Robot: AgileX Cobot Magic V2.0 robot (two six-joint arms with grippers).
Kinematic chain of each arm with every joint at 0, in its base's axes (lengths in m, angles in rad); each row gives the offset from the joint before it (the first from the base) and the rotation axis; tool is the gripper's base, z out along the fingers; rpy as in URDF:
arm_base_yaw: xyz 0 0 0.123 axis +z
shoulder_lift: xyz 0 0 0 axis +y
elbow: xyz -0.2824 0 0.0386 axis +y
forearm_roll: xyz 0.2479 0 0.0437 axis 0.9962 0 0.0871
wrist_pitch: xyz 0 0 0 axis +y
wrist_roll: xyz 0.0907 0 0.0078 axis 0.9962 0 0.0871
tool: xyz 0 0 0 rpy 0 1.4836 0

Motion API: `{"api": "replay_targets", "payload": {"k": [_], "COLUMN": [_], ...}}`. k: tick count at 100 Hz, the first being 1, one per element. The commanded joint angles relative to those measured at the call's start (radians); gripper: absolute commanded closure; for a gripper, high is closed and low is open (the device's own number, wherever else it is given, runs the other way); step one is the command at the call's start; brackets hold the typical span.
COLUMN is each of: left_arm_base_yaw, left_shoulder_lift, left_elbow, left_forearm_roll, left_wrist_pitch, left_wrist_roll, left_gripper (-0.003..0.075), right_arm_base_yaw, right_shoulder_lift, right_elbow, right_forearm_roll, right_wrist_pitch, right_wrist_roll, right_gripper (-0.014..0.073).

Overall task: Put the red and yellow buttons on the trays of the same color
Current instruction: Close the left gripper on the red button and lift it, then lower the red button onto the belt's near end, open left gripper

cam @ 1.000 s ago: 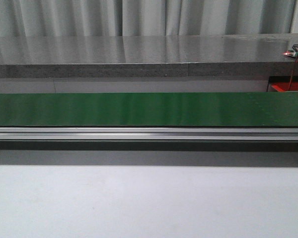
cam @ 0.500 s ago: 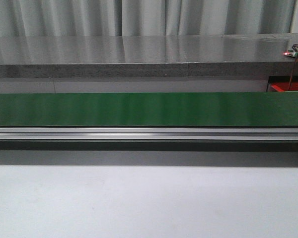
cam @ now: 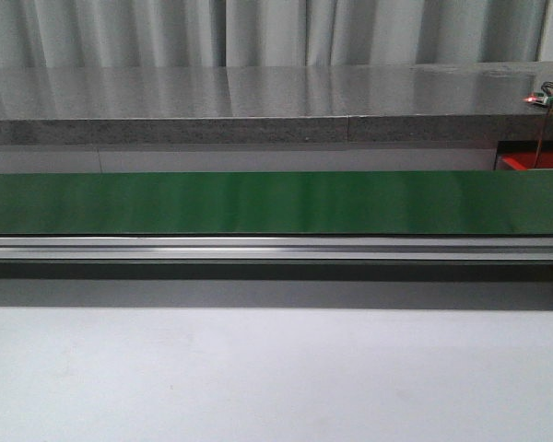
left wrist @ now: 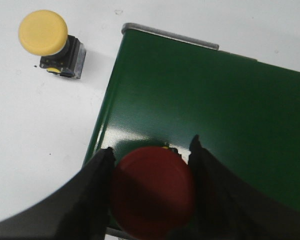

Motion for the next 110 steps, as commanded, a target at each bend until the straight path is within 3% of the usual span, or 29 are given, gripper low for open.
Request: {"api": "replay_targets", "payload": {"k": [1, 14, 24, 60, 82, 110], "left_arm_base_yaw": [-0.005, -0.007, -0.013, -0.029, 0.056, 0.165], "left_shoulder_lift": [-0.035, -0.037, -0.046, -0.179, -0.178, -0.04], "left_elbow": [-0.024, -0.024, -0.024, -0.07, -0.078, -0.119], "left_forearm_roll": [0.0, -0.003, -0.016, -0.005, 0.087, 0.083], "left_wrist_pitch": [-0.056, -0.056, -0.052, -0.073, -0.068, -0.094], "left_wrist_roll": [0.002, 0.004, 0.004, 0.004, 0.004, 0.002], "left_gripper": [0.0468, 0.0208, 0.0084, 0.008, 0.008, 0.0081], "right_arm_base_yaw": [0.001, 0.001, 0.001, 0.001, 0.001, 0.001], "right_shoulder_lift": [-0.02, -0.02, -0.02, -0.02, -0.02, -0.02], "right_elbow": [-0.028, -0.028, -0.028, -0.028, -0.028, -0.028], "right_forearm_roll": [0.017, 0.017, 0.017, 0.017, 0.017, 0.017], "right_wrist_pitch": [-0.051, -0.051, -0.051, -0.051, -0.051, -0.051], "right_wrist_roll": [-0.007, -0.007, -0.007, -0.007, -0.007, -0.007], "right_gripper": [0.0666, 0.0666, 0.0666, 0.0666, 0.0666, 0.0666]}}
